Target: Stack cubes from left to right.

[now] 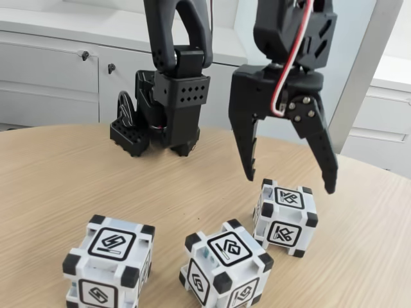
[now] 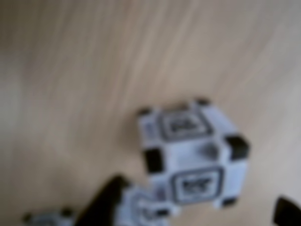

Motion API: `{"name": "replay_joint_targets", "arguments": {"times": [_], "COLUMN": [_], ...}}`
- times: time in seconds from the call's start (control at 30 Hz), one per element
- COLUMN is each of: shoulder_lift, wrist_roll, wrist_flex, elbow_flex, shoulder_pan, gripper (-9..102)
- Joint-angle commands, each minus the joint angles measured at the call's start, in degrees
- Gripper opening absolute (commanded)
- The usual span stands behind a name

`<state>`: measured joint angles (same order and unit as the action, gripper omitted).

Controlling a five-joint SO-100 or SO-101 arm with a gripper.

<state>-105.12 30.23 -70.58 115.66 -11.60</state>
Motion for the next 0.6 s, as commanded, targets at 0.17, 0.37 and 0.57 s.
{"name": "replay_joint_targets", "arguments": {"times": [0.17,0.37,0.57], "shoulder_lift": [0.3,0.3,3.4], "wrist_roll": [2.0,3.0,1.2], "wrist_flex": [0.4,0.4,3.8], "elbow_flex": [-2.5,-2.1,-2.4], "shoulder_pan": [0.7,0.8,0.8], "gripper": [34,35,35]}}
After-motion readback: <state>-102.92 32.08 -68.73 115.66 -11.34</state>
